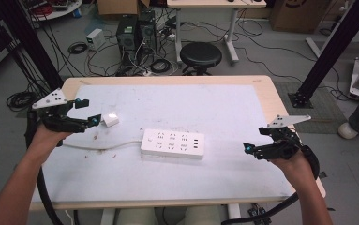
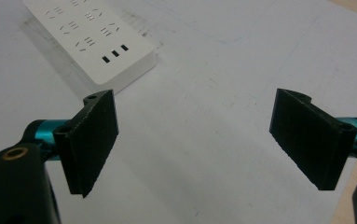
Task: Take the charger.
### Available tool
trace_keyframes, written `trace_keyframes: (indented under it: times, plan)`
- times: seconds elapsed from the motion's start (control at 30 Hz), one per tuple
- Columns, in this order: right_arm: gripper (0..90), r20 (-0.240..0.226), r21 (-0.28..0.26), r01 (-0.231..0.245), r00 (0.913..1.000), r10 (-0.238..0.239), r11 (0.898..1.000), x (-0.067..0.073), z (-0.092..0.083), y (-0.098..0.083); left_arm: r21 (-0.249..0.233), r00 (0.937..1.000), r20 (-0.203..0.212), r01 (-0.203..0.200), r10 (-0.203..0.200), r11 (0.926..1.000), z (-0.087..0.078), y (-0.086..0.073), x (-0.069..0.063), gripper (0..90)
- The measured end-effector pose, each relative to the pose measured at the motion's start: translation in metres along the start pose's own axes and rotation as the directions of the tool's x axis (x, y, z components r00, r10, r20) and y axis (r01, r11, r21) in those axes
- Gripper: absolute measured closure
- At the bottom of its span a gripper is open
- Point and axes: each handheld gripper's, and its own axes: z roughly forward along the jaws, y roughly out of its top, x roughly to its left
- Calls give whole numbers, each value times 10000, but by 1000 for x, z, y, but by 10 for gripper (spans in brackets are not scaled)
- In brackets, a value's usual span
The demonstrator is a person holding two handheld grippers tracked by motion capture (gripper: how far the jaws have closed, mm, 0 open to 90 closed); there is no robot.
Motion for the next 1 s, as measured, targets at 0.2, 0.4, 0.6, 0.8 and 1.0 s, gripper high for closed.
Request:
trace_keyframes:
  times: [0.2, 0.4, 0.6, 0.8, 1.0]
  plan:
    - [156, 70, 60, -69, 10000, 69, 10000, 0, -2, 3, -22, 9999, 118, -3, 3, 10000, 10, 7, 13, 179]
    - [156, 134, 149, -177, 9998, 175, 9997, 0, -2, 3, 161, 9997, 172, 191, -194, 9997, 21, 4, 24, 179]
    - [156, 160, 335, -190, 9997, 184, 9993, 0, 2, 6, 496, 9993, 209, 305, -315, 9983, 34, -10, 35, 179]
    - [156, 153, 421, -206, 9997, 200, 9989, 0, 5, 8, 1055, 9992, 274, 251, -281, 9941, 46, -22, 43, 179]
    - [156, 136, 603, -185, 9997, 178, 9980, 1, 10, 9, 1574, 9987, 330, 326, -382, 9870, 59, -36, 50, 179]
